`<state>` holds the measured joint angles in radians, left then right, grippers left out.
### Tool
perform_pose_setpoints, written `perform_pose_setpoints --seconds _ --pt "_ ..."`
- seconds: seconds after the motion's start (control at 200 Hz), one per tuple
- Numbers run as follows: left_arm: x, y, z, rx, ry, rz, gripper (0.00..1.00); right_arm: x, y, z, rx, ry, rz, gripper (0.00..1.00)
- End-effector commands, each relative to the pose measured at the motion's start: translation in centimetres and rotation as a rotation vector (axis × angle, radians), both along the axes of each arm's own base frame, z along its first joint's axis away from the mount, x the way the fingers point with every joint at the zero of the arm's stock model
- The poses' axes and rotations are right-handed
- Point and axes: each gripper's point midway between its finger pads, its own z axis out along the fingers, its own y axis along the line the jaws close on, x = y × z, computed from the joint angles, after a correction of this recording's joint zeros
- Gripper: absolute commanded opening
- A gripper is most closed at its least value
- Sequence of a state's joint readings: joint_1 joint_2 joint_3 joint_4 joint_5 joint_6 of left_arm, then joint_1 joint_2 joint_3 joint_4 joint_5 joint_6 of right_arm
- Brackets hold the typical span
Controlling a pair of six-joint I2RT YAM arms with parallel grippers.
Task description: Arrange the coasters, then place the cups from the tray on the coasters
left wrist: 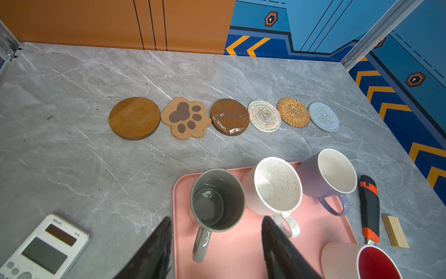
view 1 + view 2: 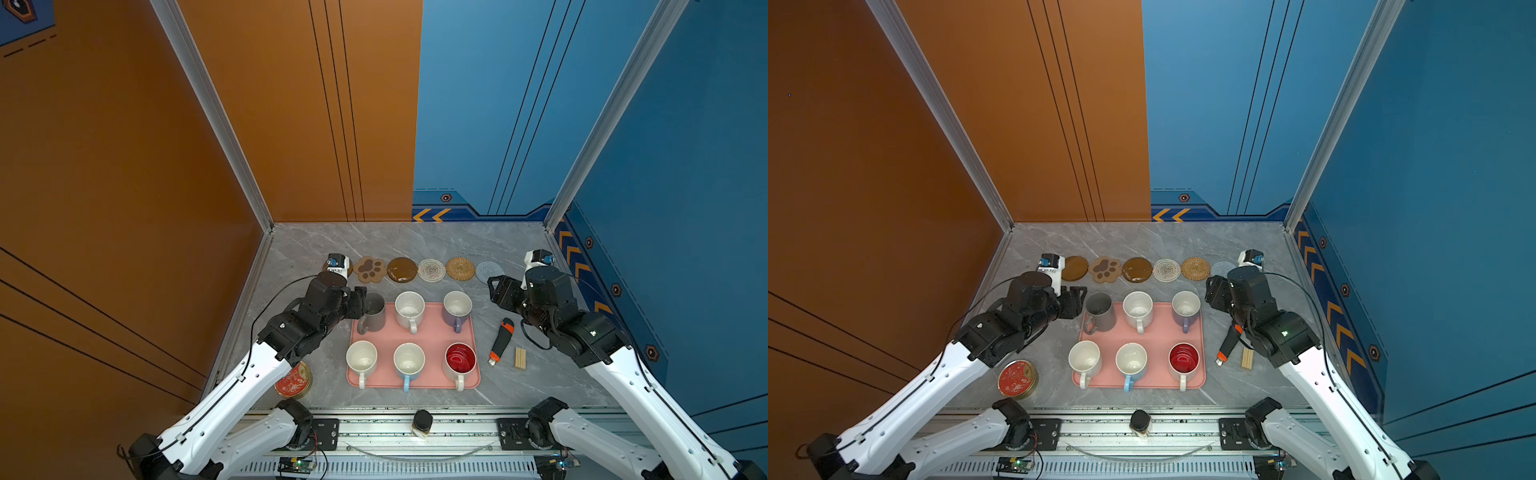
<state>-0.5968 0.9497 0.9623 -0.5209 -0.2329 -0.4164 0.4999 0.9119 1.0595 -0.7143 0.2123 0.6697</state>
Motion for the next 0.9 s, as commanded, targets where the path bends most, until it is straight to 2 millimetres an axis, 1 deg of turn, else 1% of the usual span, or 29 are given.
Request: perform_pose_setpoints --seconds 0.0,0.155,0.305,0.431,0.596,0.896 --pt "-0.9 0.7 -1.3 0.065 0.035 -0.007 0.63 -1.9 -0.2 -2.5 -0.082 0.140 0.031 0.73" --pt "-1.3 1.0 -2.3 0.091 0.065 -0.014 0.66 -2.7 0.6 -4.3 -0.120 0.223 0.060 0.75" --pt "-1.6 1.4 -2.7 0.117 0.076 -0.014 0.68 -3.2 0.9 -5.2 -0.139 0.251 0.062 0.76" --pt "-1.9 2.0 -2.6 0.136 0.079 -0.007 0.69 -3.1 1.4 -5.6 -0.146 0.269 0.070 0.77" --pt "-2.3 2.6 -3.0 0.138 0.085 0.006 0.70 -2.9 2.1 -6.2 -0.167 0.289 0.079 0.77" --pt "-2.4 2.7 -3.3 0.129 0.101 0.011 0.70 -2.5 3.8 -7.4 -0.188 0.320 0.105 0.78"
